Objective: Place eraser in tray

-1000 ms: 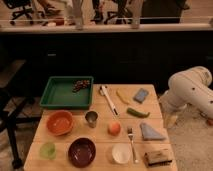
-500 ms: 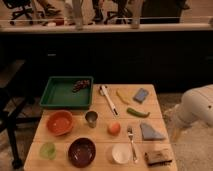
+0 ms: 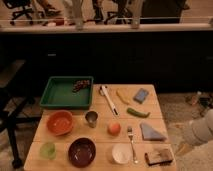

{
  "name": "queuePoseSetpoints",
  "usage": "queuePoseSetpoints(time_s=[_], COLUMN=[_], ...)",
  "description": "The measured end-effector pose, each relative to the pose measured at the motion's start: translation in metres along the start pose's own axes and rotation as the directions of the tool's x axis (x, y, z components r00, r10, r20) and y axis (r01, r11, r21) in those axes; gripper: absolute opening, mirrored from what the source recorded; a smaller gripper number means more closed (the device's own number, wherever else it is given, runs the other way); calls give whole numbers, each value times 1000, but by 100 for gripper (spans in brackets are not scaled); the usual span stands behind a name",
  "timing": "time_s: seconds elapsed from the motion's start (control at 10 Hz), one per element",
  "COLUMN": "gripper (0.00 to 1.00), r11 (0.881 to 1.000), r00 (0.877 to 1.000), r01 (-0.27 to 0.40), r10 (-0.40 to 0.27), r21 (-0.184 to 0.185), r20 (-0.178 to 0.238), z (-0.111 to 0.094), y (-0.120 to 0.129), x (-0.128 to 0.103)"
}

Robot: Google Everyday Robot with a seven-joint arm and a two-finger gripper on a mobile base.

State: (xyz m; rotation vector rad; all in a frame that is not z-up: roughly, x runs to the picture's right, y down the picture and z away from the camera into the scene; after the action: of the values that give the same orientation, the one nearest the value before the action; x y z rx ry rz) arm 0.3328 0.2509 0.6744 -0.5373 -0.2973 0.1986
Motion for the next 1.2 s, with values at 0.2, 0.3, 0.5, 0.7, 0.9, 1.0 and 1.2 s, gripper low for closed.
queuePoseSetpoints(time_s=[0.2,0.3,0.5,0.7,0.9,1.0,1.2], gripper=[80,80,80,80,80,80,80], r11=[1000,1000,999,998,997,996,993], r00=[998,996,993,992,991,991,991], r01=[-17,-23,-28,-16,-17,-15,-11], r10=[18,23,31,23,27,26,26], r21=[-5,-9,-29,-57,-76,-87,-115], r20=[63,81,114,127,128,129,129], z=[18,23,40,58,67,72,82], y=[11,15,28,39,46,47,49], x=[1,-1,-6,-12,-11,-10,0])
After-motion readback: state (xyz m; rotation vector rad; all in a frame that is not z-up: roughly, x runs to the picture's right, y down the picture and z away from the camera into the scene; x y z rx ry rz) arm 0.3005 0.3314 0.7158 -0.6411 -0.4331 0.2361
